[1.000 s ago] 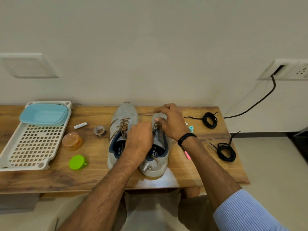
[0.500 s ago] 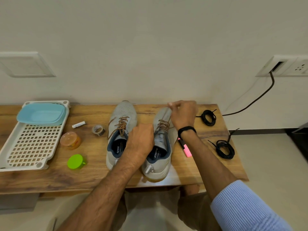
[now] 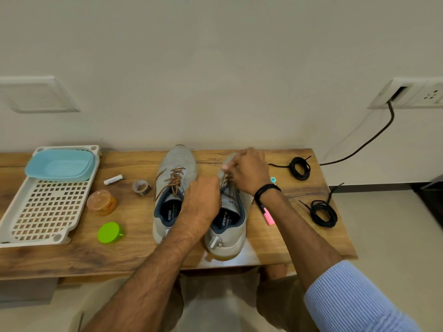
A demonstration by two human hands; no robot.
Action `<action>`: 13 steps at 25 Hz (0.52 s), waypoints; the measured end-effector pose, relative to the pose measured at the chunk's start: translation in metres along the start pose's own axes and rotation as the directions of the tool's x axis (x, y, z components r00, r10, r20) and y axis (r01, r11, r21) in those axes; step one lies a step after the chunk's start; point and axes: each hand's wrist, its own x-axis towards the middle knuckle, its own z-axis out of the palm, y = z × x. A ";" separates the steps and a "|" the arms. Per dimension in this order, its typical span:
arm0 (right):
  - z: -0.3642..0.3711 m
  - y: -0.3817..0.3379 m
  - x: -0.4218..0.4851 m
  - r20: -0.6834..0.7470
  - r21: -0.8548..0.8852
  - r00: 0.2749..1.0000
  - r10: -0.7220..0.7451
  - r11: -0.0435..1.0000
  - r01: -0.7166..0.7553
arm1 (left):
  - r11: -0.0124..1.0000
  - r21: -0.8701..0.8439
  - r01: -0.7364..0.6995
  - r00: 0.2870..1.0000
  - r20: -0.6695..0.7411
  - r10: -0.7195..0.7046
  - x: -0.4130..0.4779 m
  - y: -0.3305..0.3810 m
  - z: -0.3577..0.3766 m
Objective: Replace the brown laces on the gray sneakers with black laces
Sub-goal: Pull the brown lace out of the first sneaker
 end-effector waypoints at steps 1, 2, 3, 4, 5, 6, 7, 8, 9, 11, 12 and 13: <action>0.000 0.003 0.004 -0.126 0.045 0.988 0.092 0.995 -0.087 | 1.000 -0.014 0.007 1.000 0.003 -0.007 0.001 0.000 0.000; 0.000 0.007 0.007 -0.228 0.132 0.958 0.175 0.980 -0.147 | 0.999 -0.030 0.016 1.000 0.002 -0.016 0.002 0.000 0.000; 0.001 0.007 0.009 -0.303 0.213 0.923 0.237 0.961 -0.177 | 0.999 -0.043 0.024 1.000 -0.002 -0.024 0.002 0.001 0.000; 0.000 0.004 0.008 -0.334 0.285 0.903 0.270 0.942 -0.177 | 0.998 -0.049 0.027 1.000 -0.008 -0.028 0.003 0.002 -0.001; 0.000 0.001 0.007 -0.309 0.350 0.916 0.257 0.926 -0.142 | 0.999 -0.047 0.026 1.000 -0.012 -0.027 0.002 0.004 -0.002; -0.001 -0.002 0.006 -0.219 0.396 0.956 0.195 0.913 -0.095 | 0.999 -0.041 0.025 1.000 -0.014 -0.025 0.001 0.005 -0.002; -0.004 -0.008 0.002 -0.096 0.401 0.989 0.110 0.914 -0.063 | 0.999 -0.037 0.021 1.000 -0.015 -0.021 -0.001 0.006 -0.001; -0.006 -0.012 -0.003 -0.010 0.370 0.999 0.051 0.928 -0.043 | 0.999 -0.036 0.016 1.000 -0.013 -0.016 -0.003 0.006 0.000; -0.009 -0.014 -0.005 -0.021 0.338 0.999 0.048 0.940 -0.038 | 0.999 -0.039 0.012 1.000 -0.011 -0.013 -0.004 0.005 0.001; -0.013 -0.013 -0.004 -0.276 0.383 0.939 0.207 0.919 -0.090 | 0.998 -0.066 0.016 1.000 -0.008 -0.016 -0.003 0.002 0.001; -0.014 -0.013 -0.005 -0.409 0.405 0.869 0.278 0.909 -0.100 | 0.996 -0.082 0.025 1.000 -0.013 -0.026 0.000 0.001 0.001; -0.013 -0.015 -0.006 -0.465 0.415 0.833 0.300 0.905 -0.094 | 0.996 -0.089 0.032 0.999 -0.016 -0.033 0.002 0.001 0.001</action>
